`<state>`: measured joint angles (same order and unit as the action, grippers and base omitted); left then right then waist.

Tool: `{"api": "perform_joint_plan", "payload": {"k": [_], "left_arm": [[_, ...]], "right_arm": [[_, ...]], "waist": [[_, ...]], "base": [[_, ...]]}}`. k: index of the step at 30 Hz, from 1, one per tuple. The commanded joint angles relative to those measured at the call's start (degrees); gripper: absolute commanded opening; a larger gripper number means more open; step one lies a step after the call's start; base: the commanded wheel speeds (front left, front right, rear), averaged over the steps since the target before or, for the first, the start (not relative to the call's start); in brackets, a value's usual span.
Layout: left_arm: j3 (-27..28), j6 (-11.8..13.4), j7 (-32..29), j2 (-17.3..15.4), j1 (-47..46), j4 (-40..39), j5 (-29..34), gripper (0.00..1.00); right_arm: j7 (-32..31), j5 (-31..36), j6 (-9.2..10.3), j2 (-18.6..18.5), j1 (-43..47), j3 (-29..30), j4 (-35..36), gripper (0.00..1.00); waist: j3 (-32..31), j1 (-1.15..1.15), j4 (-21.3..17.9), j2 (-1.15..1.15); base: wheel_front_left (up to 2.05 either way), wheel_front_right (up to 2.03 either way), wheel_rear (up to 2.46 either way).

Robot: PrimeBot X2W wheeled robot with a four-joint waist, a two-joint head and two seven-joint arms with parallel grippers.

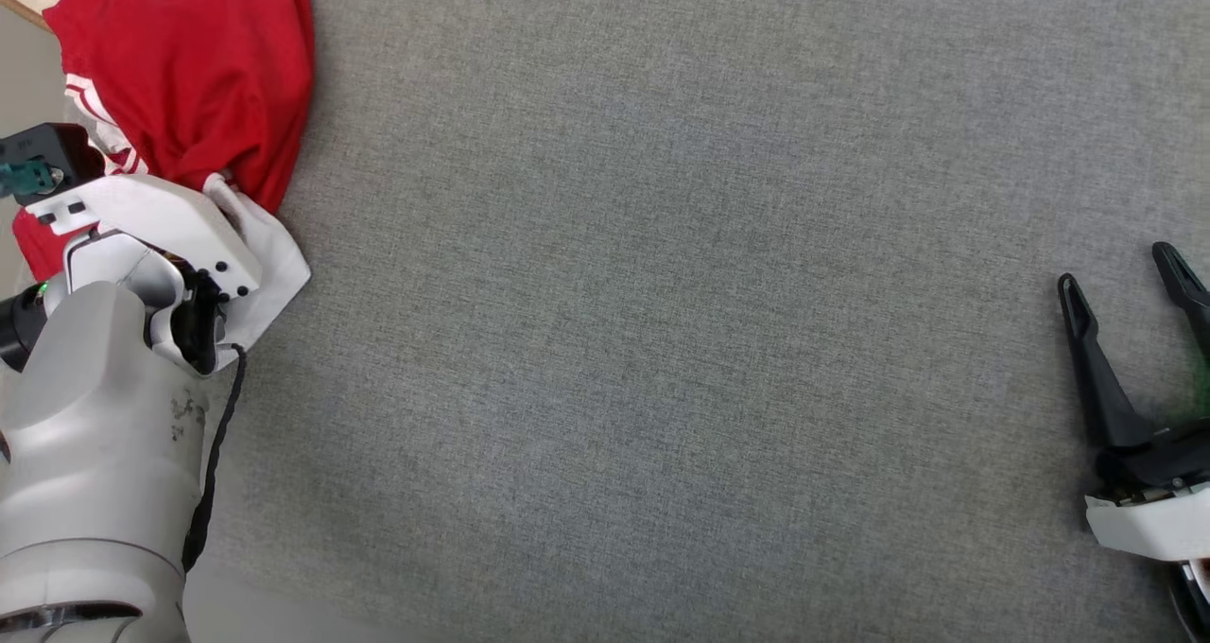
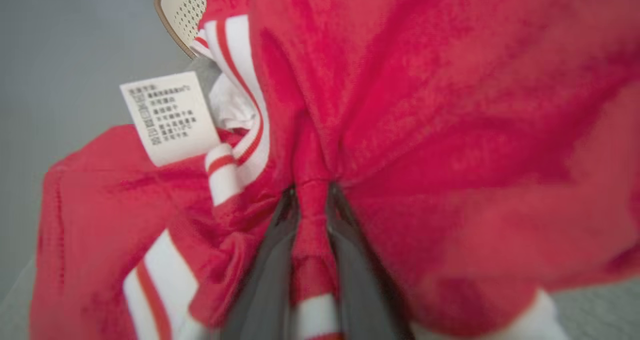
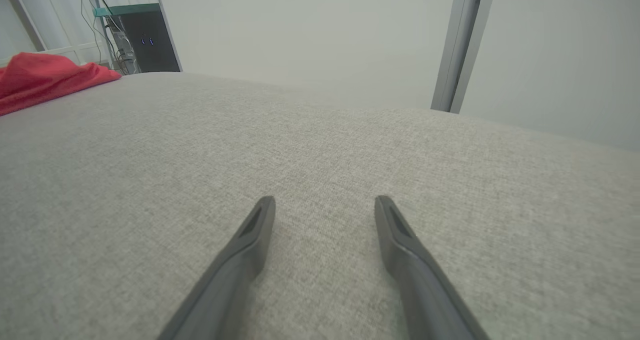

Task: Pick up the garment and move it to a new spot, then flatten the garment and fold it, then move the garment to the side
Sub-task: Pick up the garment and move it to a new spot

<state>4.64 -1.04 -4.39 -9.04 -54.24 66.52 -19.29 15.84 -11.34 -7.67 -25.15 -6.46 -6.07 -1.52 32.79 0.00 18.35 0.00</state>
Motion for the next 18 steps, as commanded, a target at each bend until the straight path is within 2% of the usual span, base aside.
{"api": "perform_joint_plan", "payload": {"k": [1, 7, 10, 14, 15, 18], "left_arm": [[-0.7, -1.1, 1.0, 1.8, 2.2, 1.9, 0.1, 0.00], [-1.5, -1.2, 15.5, -2.4, 1.1, -2.2, 2.1, 0.00], [-2.1, -1.2, 18.0, -3.1, 1.6, -4.4, 3.0, 0.00], [-2.5, -1.6, 19.5, -4.9, 4.2, -11.6, 4.3, 0.00], [-2.7, -1.9, 19.6, -5.5, 6.3, -15.6, 4.8, 0.00], [-3.4, -2.4, 19.6, -5.6, 9.4, -22.3, 5.2, 0.00]], "right_arm": [[-1.3, -0.6, 0.34, 0.5, 1.0, -0.1, -5.3, 1.00], [-1.0, -1.7, 0.26, 3.7, -0.2, -0.7, -6.2, 1.00], [-0.9, -2.2, 0.25, 5.0, 0.0, -0.8, -6.7, 1.00], [-0.7, -2.6, 0.25, 8.3, -0.1, -1.1, -7.8, 1.00], [-0.7, -2.7, 0.25, 10.2, 0.3, -1.4, -8.4, 1.00], [-0.7, -2.7, 0.25, 12.9, 1.1, -1.2, -9.4, 1.00]], "waist": [[-0.6, 0.00, -0.2, 0.00], [-5.5, 0.00, -1.8, 0.00], [-7.9, 0.00, -2.5, 0.00], [-13.5, 0.00, -4.9, 0.00], [-16.5, 0.00, -6.6, 0.00], [-20.3, 0.00, -9.5, 0.00]], "base": [[0.00, 0.00, 0.00], [0.00, 0.00, 0.00], [0.00, 0.00, 0.00], [0.00, 0.00, 0.00], [0.00, 0.00, 0.00], [0.00, 0.00, 0.00]]}}
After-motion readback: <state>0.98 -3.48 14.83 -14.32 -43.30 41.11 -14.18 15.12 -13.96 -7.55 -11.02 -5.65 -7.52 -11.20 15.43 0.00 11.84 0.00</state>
